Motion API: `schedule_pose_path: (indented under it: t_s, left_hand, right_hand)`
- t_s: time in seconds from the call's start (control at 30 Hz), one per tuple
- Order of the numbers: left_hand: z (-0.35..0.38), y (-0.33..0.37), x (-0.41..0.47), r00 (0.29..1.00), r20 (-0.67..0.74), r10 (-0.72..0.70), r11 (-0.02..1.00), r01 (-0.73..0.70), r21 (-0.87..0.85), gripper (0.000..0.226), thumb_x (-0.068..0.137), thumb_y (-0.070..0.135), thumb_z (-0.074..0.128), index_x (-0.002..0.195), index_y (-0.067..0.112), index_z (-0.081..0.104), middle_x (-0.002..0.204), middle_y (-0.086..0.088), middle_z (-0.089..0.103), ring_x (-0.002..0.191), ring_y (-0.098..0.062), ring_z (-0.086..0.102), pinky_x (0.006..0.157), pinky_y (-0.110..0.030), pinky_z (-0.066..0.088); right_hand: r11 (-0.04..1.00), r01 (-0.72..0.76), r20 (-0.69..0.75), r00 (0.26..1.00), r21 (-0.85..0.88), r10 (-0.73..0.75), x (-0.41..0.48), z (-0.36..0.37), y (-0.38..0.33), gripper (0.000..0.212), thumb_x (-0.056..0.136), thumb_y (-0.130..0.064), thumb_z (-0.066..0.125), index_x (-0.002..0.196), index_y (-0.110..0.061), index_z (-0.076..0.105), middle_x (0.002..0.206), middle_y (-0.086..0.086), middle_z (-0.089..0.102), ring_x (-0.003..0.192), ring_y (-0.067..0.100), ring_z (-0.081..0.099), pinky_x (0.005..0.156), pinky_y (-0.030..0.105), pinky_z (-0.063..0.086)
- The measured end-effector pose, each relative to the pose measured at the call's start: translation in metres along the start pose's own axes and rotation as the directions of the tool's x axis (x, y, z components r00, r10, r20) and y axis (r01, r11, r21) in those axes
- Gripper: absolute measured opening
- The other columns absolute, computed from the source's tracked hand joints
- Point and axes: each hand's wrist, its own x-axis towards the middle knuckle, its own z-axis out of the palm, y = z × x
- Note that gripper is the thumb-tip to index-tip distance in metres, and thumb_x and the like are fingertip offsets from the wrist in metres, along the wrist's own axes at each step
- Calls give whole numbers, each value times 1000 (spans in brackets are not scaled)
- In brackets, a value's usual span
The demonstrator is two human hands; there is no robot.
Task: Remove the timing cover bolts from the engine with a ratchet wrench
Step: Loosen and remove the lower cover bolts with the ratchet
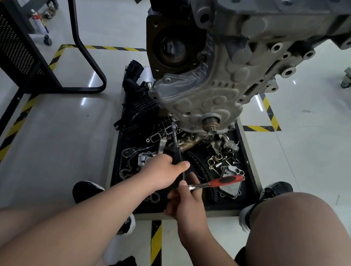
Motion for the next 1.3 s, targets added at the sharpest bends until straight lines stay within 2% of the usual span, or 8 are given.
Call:
schedule_pose_path:
  t_s: [0.1, 0.17, 0.23, 0.33, 0.5, 0.77, 0.93, 1.3]
  left_hand:
    - [0, 0, 0, 1000, -15, 3, 1000, -3, 4, 45, 88, 56, 58, 76, 13, 64, 71, -1, 63, 71, -19, 62, 64, -31, 45]
    - [0, 0, 0, 999, -32, 1, 1000, -1, -3, 46, 87, 56, 58, 81, 12, 68, 75, -4, 67, 74, -20, 65, 65, -31, 48]
    - [-1, -1, 0, 999, -32, 3, 1000, -3, -17, 43, 88, 56, 58, 84, 14, 69, 78, -3, 68, 75, -18, 66, 66, -31, 49]
    - [-2, -3, 0, 1000, -14, 0, 999, -1, -50, 40, 89, 54, 57, 85, 16, 69, 80, 3, 68, 79, -13, 64, 70, -29, 49]
    - [-5, 1, 2, 999, -5, -45, 997, 45, -55, 49, 89, 56, 55, 82, 8, 64, 60, 3, 51, 52, -13, 50, 52, -25, 37]
    - [1, 2, 1, 997, 57, -46, 997, 49, -55, 44, 88, 55, 56, 81, 12, 64, 46, 10, 51, 27, -2, 38, 39, -16, 30]
    - [0, 1, 1, 997, 52, -52, 997, 55, -55, 42, 86, 57, 58, 75, 17, 60, 61, 4, 55, 36, -6, 43, 44, -20, 33]
    - [1, 1, -2, 1000, 14, -16, 999, 16, -39, 41, 86, 58, 58, 75, 19, 64, 70, 3, 64, 75, -16, 66, 66, -33, 50]
  right_hand:
    - [907, 267, 41, 962, -325, -268, -4, -1, 8, 54, 102, -24, 43, 142, -53, 21, 90, -26, 61, 76, -2, 58, 68, 12, 46]
    - [834, 345, 115, 937, -431, -329, -9, 1, 8, 64, 102, -24, 42, 130, -73, 12, 85, -43, 58, 77, -13, 58, 64, 4, 42]
    - [831, 348, 127, 937, -435, -327, -10, 2, 8, 65, 103, -23, 40, 132, -71, 8, 94, -46, 55, 90, -17, 57, 68, 1, 41]
    - [924, 244, 80, 970, -296, -230, -7, 4, 8, 57, 104, -23, 38, 149, -44, 10, 88, -16, 61, 71, 5, 61, 66, 15, 45]
    - [1000, -17, 53, 998, 20, 16, 2, 1, -1, 18, 105, -27, 35, 123, -25, 39, 59, -2, 58, 46, 14, 47, 51, 30, 46]
    - [753, -410, 253, 912, 514, 324, 10, -3, -8, 52, 100, -43, 32, 74, -6, 57, 50, 0, 32, 37, 13, 26, 53, 29, 40]
    - [636, -530, 371, 848, 561, 378, 8, 0, -9, 58, 98, -47, 34, 78, 0, 63, 43, -3, 30, 31, 12, 26, 50, 23, 45]
    - [605, -548, 383, 836, 578, 392, 6, 1, -13, 60, 98, -46, 34, 70, -2, 64, 43, -3, 31, 30, 11, 26, 48, 23, 45]
